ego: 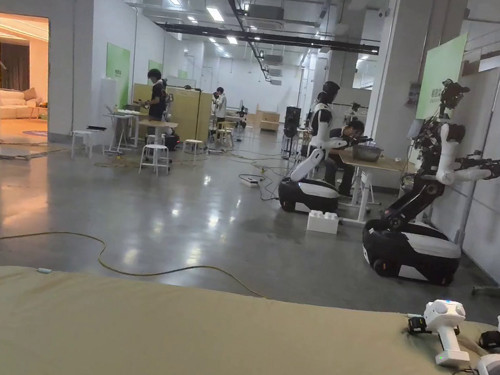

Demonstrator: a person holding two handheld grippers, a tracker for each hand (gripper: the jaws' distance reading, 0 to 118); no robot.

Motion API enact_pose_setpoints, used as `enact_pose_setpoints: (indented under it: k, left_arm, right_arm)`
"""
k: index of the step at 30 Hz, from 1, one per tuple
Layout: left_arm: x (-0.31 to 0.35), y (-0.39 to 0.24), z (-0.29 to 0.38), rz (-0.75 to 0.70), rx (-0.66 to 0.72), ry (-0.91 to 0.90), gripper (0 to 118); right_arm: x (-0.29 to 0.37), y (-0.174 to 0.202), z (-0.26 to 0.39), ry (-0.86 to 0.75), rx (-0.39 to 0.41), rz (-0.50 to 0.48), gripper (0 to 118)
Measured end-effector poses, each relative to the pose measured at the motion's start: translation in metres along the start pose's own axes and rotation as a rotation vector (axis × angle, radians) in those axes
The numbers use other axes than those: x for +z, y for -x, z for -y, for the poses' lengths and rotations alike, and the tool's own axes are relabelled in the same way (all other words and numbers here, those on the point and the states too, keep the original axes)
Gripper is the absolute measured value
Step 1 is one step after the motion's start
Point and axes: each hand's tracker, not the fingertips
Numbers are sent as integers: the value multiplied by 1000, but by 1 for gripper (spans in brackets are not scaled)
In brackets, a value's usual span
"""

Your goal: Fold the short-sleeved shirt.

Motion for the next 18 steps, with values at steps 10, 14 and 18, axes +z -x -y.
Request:
enact_pose_setpoints:
  k: [10,14,18]
  left_arm:
    - [1,0,0,2,8,-1,109]
    - [1,2,0,27,36,-7,109]
    - [2,0,-1,21,18,-6,109]
  right_arm:
    - [0,-6,0,5,-40,0,118]
    - [-2,-6,4,13,-31,38,118]
    - [-6,-9,4,53,-59,39,118]
